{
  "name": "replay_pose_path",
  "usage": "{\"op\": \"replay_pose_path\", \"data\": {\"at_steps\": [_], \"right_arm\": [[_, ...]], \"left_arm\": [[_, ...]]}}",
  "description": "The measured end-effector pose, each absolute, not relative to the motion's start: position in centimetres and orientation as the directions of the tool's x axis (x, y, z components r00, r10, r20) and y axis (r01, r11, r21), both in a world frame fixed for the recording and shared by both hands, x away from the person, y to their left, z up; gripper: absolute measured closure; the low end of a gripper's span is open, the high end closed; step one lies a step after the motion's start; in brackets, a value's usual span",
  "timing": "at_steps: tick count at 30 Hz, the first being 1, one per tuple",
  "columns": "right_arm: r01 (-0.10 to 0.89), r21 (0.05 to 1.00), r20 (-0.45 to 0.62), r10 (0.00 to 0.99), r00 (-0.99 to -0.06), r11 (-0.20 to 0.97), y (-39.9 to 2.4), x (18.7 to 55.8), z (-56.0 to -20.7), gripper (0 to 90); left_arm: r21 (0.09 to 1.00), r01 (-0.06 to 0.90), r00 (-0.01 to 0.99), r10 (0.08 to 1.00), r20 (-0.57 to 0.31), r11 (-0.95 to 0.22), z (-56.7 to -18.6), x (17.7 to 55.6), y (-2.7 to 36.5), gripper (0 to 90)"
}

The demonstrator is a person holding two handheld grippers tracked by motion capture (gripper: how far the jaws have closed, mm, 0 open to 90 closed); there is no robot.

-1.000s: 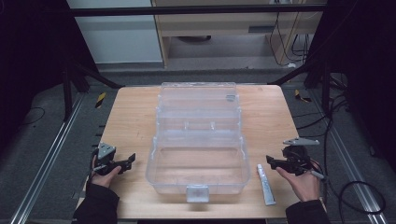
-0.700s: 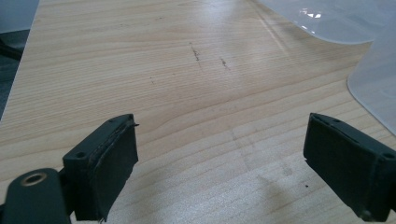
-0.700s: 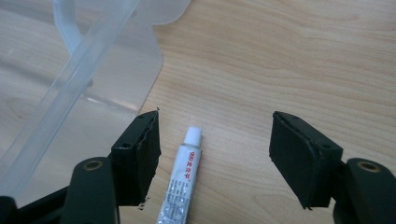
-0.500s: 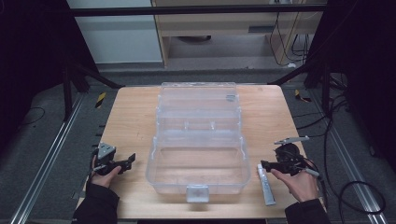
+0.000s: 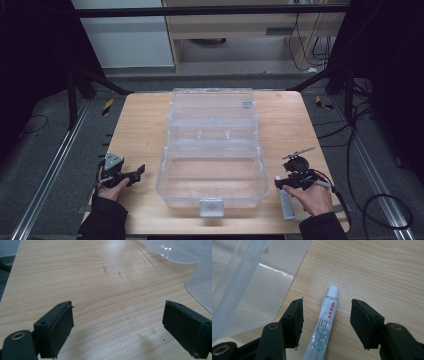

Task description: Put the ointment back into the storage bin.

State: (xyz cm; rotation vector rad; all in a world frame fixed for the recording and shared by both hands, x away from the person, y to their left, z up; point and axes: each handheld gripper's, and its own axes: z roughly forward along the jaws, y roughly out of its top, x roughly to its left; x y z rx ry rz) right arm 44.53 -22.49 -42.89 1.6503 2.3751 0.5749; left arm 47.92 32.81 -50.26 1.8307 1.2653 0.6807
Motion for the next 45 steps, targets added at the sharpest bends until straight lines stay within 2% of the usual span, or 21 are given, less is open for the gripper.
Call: {"op": "replay_pose_path", "data": {"at_steps": [20,45], "right_arm": [[0.898,0.299,0.051,0.935,-0.351,0.321,-22.2,45.0,-44.8,51.9],[0.92,0.229,0.07,0.937,-0.342,0.318,-22.1,45.8,-46.4,63.7]], "left_arm": [[0.841,0.508,0.36,0.933,-0.008,-0.188,-50.3,47.9,32.9,9.3],[0.841,0.508,0.359,0.933,-0.01,-0.186,-50.3,47.9,32.9,9.3]]}}
